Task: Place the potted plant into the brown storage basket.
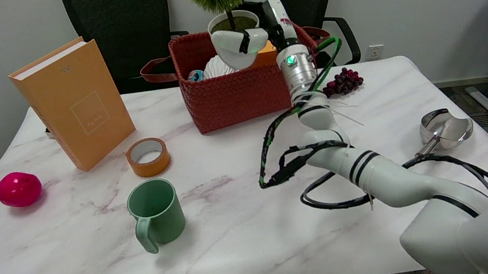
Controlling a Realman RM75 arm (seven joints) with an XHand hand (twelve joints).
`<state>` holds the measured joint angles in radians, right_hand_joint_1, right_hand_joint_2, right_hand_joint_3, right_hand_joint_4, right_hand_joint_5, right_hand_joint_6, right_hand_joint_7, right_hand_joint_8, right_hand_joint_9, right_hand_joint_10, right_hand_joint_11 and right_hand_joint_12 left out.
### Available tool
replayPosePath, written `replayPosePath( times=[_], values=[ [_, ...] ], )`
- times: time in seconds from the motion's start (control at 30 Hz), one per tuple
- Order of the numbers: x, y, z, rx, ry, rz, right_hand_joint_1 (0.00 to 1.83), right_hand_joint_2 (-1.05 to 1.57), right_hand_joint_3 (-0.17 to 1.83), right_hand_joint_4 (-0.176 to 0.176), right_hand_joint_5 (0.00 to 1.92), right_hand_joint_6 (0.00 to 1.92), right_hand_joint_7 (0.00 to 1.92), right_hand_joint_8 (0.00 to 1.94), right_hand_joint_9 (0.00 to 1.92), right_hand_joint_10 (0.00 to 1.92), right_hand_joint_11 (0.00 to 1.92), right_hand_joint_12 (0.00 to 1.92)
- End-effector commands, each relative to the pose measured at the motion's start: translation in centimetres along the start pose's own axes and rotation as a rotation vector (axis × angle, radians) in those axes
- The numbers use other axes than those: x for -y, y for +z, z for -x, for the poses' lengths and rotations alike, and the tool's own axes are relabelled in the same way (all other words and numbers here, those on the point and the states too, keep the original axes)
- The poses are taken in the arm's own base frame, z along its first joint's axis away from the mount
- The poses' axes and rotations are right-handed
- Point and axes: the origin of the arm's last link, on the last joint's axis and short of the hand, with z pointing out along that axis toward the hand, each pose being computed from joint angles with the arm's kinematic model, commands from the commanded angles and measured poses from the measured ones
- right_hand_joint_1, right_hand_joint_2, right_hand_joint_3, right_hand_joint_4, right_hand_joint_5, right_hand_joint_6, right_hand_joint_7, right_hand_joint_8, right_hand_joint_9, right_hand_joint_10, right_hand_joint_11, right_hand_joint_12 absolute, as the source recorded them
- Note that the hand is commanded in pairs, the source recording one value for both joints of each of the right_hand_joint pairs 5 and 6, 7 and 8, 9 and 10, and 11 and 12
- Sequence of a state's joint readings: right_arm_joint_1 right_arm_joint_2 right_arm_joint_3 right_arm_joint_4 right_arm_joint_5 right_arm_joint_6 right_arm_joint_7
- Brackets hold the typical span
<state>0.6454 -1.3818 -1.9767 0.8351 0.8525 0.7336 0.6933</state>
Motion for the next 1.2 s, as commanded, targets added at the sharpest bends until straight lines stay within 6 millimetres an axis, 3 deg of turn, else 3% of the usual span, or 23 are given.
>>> replayPosePath(
  times=[0.03, 0.37, 0.73, 1.2],
  values=[
    [2.4, 6.1, 1.8, 0.045, -0.067, 0.032, 1.05, 0.26, 0.6, 0.0, 1.05, 1.05, 1.92, 1.92, 1.77, 1.77, 1.92, 1.92],
    [2.0, 8.6, 4.0, 0.112, -0.161, 0.141, 1.04, 0.23, 0.61, 0.0, 1.03, 1.03, 1.92, 1.92, 1.75, 1.75, 1.92, 1.92],
    [0.0, 8.0, 4.1, 0.137, -0.185, 0.212, 1.05, 0.21, 0.61, 0.0, 1.02, 1.02, 1.92, 1.92, 1.74, 1.74, 1.92, 1.92],
    [-0.5, 7.9, 3.9, 0.169, -0.335, 0.224, 1.05, 0.22, 0.58, 0.0, 1.0, 1.0, 1.92, 1.92, 1.74, 1.74, 1.92, 1.92]
  ],
)
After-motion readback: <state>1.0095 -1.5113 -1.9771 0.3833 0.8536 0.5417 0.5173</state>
